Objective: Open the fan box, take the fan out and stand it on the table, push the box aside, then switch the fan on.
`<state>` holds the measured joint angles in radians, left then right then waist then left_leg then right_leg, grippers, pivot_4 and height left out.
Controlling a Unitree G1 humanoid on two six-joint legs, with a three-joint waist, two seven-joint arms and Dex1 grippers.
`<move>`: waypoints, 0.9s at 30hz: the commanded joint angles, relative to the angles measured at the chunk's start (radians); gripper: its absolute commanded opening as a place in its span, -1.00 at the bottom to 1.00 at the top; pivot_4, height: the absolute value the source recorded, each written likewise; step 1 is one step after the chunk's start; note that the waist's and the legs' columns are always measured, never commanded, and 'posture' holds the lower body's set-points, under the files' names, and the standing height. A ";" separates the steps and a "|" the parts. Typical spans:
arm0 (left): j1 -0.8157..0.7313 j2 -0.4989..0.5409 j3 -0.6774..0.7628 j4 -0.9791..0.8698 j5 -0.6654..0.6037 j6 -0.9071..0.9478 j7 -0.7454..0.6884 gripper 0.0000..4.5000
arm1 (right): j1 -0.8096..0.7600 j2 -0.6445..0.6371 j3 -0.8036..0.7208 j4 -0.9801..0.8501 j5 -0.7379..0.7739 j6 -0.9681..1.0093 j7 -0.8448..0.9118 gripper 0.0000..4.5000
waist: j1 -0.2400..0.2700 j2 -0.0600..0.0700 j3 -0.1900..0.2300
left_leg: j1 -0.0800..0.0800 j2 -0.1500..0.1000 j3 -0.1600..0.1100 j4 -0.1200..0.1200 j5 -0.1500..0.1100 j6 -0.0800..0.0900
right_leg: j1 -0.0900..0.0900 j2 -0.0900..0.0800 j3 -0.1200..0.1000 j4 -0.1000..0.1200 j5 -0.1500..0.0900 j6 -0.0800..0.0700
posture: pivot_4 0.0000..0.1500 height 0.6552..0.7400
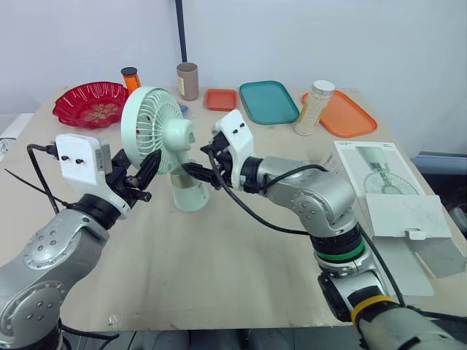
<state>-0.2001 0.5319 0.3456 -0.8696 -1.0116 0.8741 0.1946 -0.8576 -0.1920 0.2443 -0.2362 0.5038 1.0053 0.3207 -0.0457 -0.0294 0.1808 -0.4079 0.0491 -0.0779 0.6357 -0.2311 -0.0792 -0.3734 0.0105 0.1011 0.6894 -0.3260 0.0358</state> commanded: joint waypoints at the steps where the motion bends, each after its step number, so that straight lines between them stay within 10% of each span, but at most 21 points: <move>1: -0.025 0.010 0.012 -0.038 -0.013 -0.040 0.014 -0.14 | -0.026 0.024 0.004 -0.001 -0.021 -0.029 0.015 0.49 | 0.000 0.000 0.000 | 0.000 0.000 0.000 0.000 0.000 0.000 | 0.000 0.000 0.000 0.000 0.000 0.000 | 1.00 1.00; 14: -0.031 0.010 0.000 -0.038 -0.017 -0.045 0.035 -0.14 | -0.032 0.088 0.012 0.062 -0.086 -0.065 0.047 0.49 | 0.000 0.000 0.000 | 0.000 0.000 0.000 0.000 0.000 0.000 | 0.000 0.000 0.000 0.000 0.000 0.000 | 1.00 1.00; 22: -0.034 0.009 -0.008 -0.038 -0.013 -0.050 0.042 -0.14 | -0.028 0.101 0.014 0.063 -0.106 -0.067 0.064 -0.80 | 0.000 0.000 0.000 | 0.000 0.000 -0.001 0.000 0.000 0.000 | 0.000 0.000 -0.001 0.000 0.000 0.000 | 1.00 1.00; 27: -0.037 0.007 -0.010 -0.039 -0.014 -0.051 0.047 -0.14 | -0.026 0.100 0.017 0.057 -0.111 -0.062 0.071 -0.85 | 0.000 0.000 0.000 | 0.000 0.000 -0.001 0.000 0.000 0.000 | 0.000 0.000 -0.001 0.000 0.000 0.000 | 1.00 1.00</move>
<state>-0.2042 0.5328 0.3197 -0.8693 -1.0224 0.8732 0.2374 -0.8588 -0.1020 0.2601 -0.1502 0.3932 0.9550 0.3733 -0.0460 -0.0294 0.1808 -0.4080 0.0488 -0.0787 0.6355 -0.2310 -0.0795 -0.3734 0.0102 0.1003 0.6893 -0.3259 0.0356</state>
